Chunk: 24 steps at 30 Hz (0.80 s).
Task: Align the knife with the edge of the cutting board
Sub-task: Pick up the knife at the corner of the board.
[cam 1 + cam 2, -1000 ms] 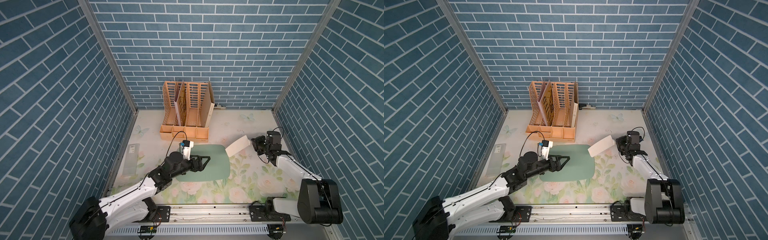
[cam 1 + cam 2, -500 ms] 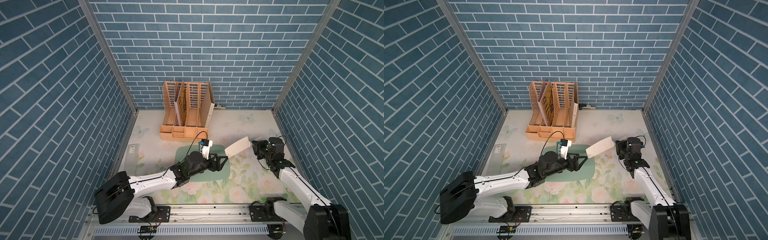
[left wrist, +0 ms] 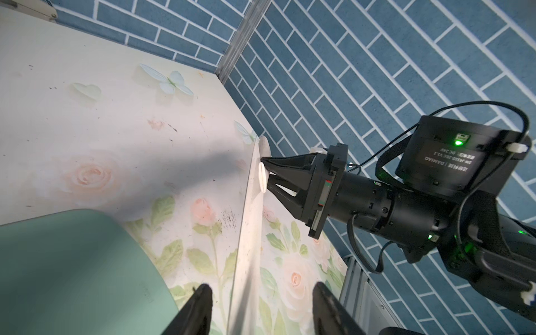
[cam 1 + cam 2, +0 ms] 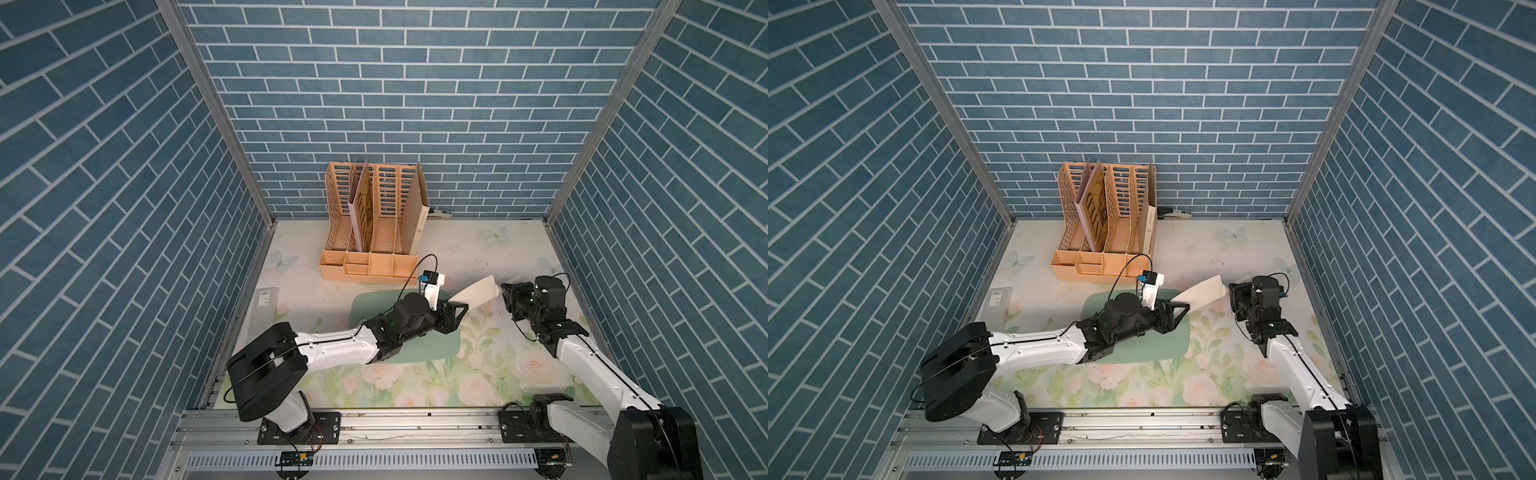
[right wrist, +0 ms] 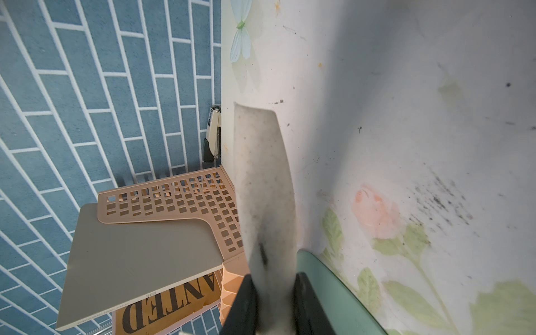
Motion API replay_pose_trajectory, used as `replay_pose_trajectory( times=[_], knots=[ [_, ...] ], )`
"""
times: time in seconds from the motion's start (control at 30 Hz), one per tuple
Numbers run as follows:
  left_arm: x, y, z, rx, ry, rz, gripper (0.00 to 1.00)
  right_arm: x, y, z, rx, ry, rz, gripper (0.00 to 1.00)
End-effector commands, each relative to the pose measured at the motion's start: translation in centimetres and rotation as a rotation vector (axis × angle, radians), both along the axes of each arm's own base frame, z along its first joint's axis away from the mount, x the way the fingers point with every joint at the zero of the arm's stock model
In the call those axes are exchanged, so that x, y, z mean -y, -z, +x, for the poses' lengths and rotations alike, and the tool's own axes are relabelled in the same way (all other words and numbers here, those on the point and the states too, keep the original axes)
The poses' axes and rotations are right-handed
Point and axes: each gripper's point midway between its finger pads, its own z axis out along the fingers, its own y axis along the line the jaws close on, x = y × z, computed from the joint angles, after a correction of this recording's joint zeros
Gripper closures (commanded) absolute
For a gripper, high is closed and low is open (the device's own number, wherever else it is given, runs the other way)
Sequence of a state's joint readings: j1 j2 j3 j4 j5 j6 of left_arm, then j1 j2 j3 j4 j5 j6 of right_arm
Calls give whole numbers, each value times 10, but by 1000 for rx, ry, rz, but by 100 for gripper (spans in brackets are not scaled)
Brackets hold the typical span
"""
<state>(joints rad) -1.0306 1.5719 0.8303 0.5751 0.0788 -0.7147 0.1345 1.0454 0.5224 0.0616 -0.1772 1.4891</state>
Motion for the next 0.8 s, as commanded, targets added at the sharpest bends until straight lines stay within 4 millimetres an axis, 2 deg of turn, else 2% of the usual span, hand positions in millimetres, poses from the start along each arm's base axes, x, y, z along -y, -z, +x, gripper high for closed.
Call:
replay_pose_trajectory(
  times=[0.0, 0.3, 0.5, 0.77],
  knots=[
    [5, -1, -3, 11, 25, -1, 50, -5, -7, 4, 27, 5, 45, 100],
    [-3, 9, -4, -4, 6, 21, 61, -8, -4, 6, 26, -6, 61, 100],
    [-9, 13, -8, -26, -4, 3, 65, -9, -4, 7, 30, -10, 66, 100],
    [-9, 13, -5, -35, -14, 10, 81, -14, -4, 6, 35, -33, 68, 100]
  ],
)
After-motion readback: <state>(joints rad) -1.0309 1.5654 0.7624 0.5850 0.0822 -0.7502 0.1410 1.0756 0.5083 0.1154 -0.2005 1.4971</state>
